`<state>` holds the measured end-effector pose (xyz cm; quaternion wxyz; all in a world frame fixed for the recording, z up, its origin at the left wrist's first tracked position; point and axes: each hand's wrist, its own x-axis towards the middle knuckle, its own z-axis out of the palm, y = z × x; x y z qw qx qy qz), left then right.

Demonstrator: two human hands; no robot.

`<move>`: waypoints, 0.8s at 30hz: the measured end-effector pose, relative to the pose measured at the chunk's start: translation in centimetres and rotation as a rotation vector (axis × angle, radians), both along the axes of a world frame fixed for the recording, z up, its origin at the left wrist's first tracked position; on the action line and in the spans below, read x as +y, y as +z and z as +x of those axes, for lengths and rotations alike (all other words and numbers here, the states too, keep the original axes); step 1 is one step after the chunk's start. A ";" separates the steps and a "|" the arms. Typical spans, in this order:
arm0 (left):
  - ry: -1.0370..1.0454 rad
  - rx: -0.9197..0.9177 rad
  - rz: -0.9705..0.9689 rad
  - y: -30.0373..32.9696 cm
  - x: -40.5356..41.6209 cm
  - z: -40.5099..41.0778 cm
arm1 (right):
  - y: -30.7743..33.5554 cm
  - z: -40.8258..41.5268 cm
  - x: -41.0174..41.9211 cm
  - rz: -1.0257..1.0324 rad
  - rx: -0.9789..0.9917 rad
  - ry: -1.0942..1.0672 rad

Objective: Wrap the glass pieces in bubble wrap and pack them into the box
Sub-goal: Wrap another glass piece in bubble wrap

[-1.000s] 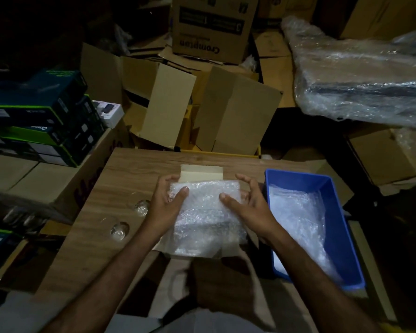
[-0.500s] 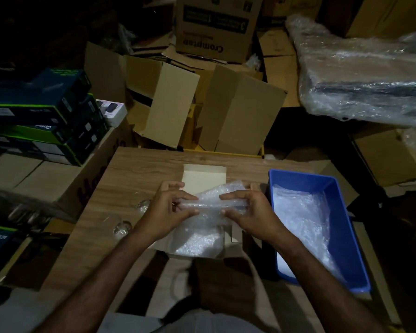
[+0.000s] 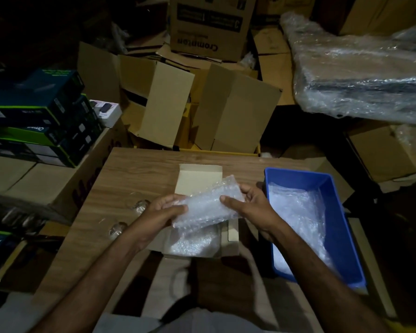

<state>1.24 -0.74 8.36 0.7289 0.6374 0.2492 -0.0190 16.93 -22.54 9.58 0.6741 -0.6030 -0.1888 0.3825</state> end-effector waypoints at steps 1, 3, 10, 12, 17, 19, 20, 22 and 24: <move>-0.073 0.004 0.025 0.2 0.4 -0.3 | 0.0 0.1 0.0 -0.015 -0.007 -0.027; -0.220 0.002 0.046 0.9 0.7 -0.6 | 0.2 0.2 0.1 -0.050 -0.045 -0.026; -0.068 -0.090 0.168 1.8 -1.8 0.7 | -0.5 -1.3 1.1 0.019 0.159 0.009; 0.010 -0.094 0.119 1.3 -2.1 0.4 | -1.2 -2.1 0.9 -0.008 0.160 0.015; 0.021 -0.092 0.008 0.8 -3.0 -0.3 | -1.6 -2.9 0.9 -0.016 0.074 -0.056; 0.052 -0.118 0.037 0.7 -3.2 -0.1 | -1.5 -3.0 1.0 0.019 0.050 -0.028; 0.065 -0.129 0.058 0.9 -3.3 0.0 | -1.5 -3.0 1.0 0.033 0.044 -0.031; 0.068 -0.139 0.068 1.0 -3.5 0.0 | -1.7 -2.9 1.0 0.052 0.039 -0.041; 0.064 -0.125 0.017 1.0 -3.4 -0.2 | -2.2 -2.9 0.9 0.054 0.064 -0.031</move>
